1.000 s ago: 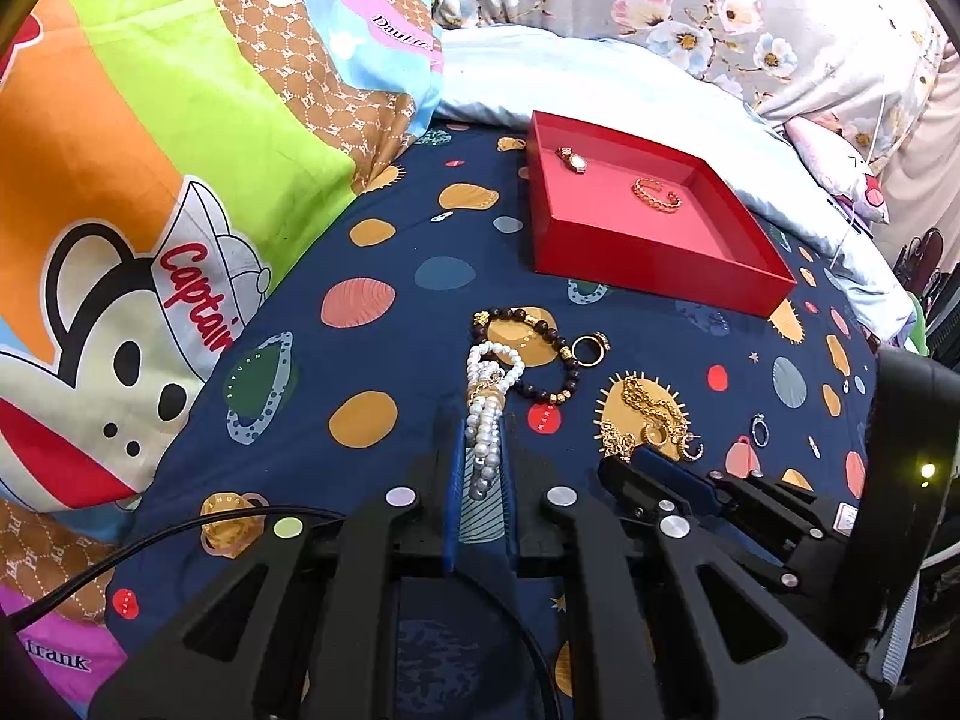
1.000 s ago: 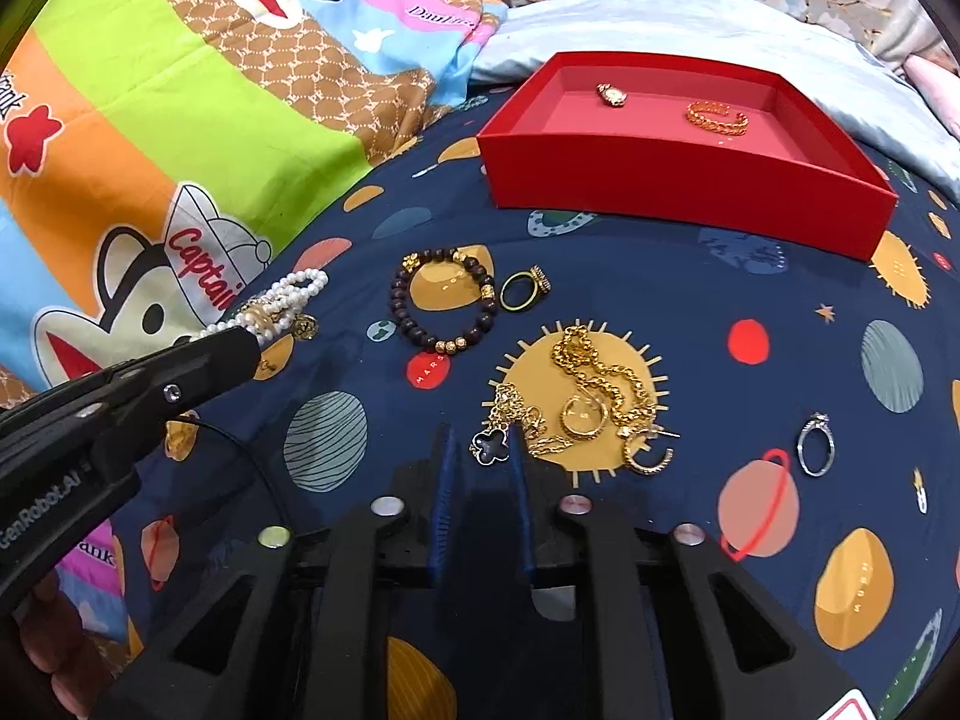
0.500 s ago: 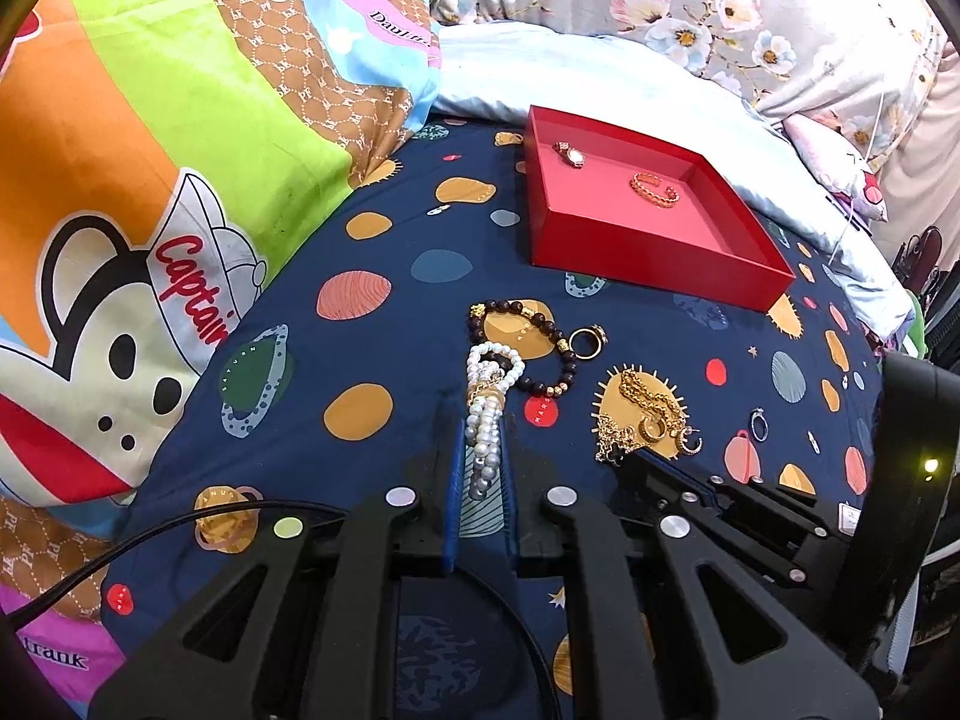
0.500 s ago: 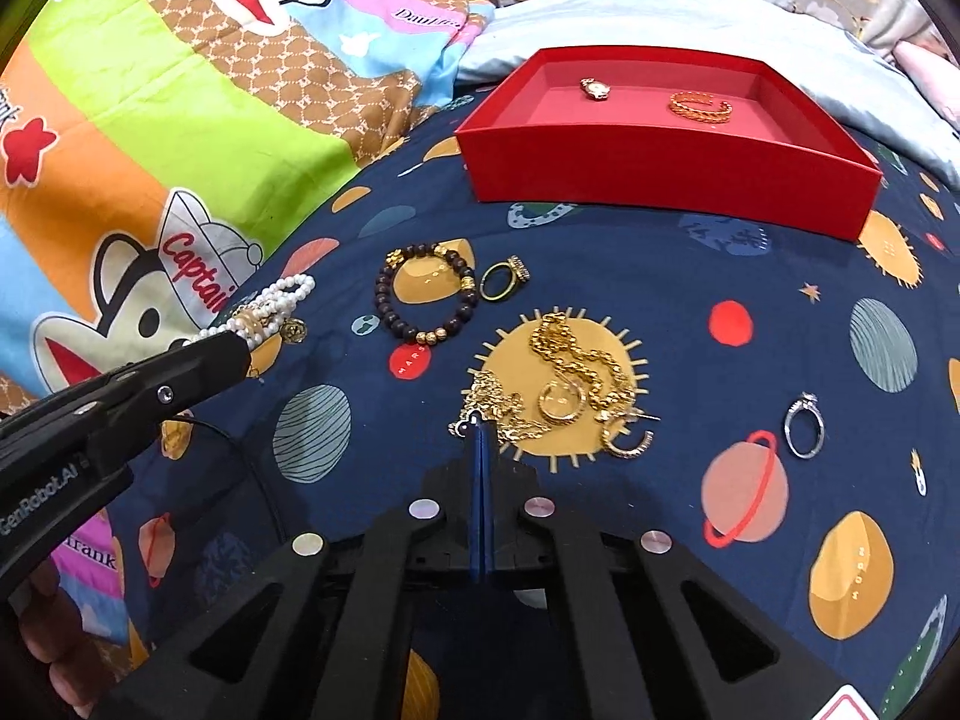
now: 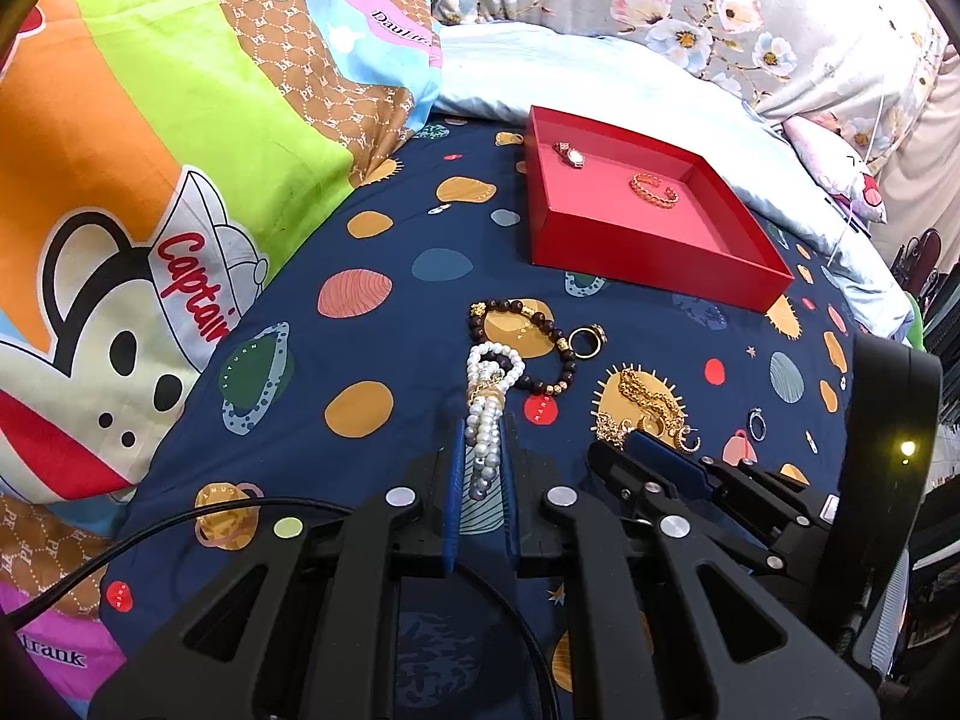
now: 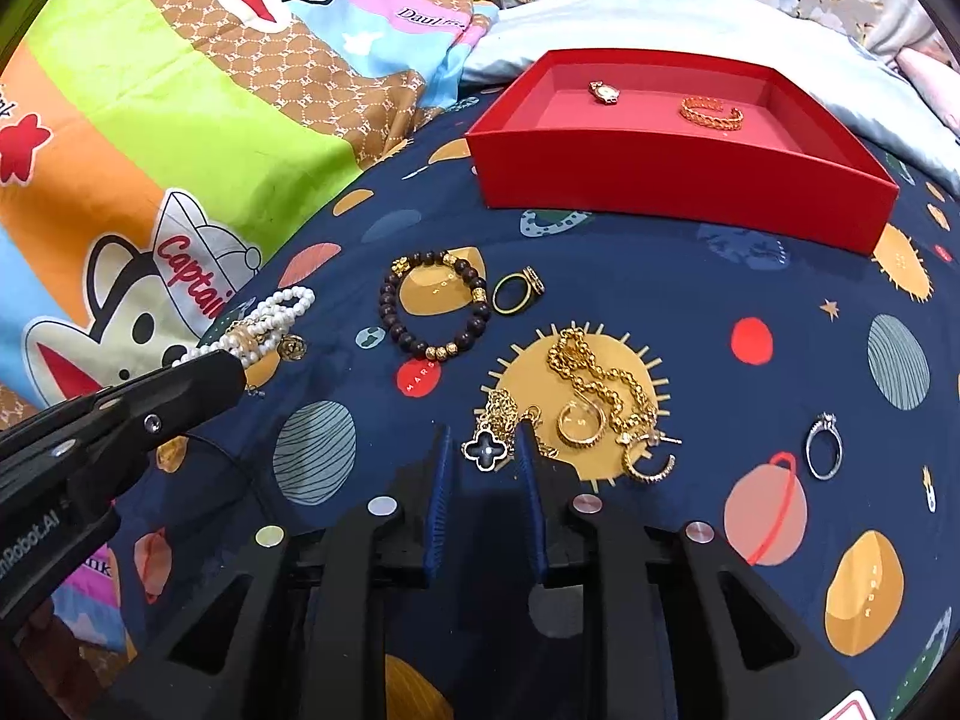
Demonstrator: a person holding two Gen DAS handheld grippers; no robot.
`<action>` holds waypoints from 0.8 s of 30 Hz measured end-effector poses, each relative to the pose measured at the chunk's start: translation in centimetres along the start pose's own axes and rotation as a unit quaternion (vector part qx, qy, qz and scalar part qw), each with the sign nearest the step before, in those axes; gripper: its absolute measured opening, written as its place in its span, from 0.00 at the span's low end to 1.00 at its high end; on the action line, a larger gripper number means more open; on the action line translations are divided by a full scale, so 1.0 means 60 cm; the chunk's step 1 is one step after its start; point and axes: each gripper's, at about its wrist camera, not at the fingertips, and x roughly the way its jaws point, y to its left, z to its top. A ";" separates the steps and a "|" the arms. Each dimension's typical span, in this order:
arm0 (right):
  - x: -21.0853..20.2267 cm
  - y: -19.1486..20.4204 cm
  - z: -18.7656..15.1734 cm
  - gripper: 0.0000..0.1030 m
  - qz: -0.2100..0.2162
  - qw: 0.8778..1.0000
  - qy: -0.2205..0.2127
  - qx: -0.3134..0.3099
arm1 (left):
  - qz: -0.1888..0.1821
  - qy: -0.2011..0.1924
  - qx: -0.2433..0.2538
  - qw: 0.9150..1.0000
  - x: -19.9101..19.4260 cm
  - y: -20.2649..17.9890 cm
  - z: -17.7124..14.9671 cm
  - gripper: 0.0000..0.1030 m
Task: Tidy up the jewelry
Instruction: 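Grasp the gold chain with black clover pendant with the right tool while the left holds pearls, then lower the chain and pearl necklace into the red tray and open both tools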
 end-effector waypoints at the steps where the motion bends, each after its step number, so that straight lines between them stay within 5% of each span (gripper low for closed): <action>1: 0.000 0.000 0.000 0.13 -0.003 1.000 0.000 -0.001 | 0.000 0.000 0.000 1.000 0.000 0.001 0.001 0.10; 13: -0.023 -0.012 -0.006 0.13 0.001 1.000 -0.012 0.008 | -0.006 -0.001 0.004 1.000 -0.003 -0.006 0.000 0.10; 24: -0.136 -0.046 0.010 0.13 0.003 0.997 -0.069 0.024 | -0.019 -0.014 0.013 1.000 -0.021 -0.035 0.011 0.10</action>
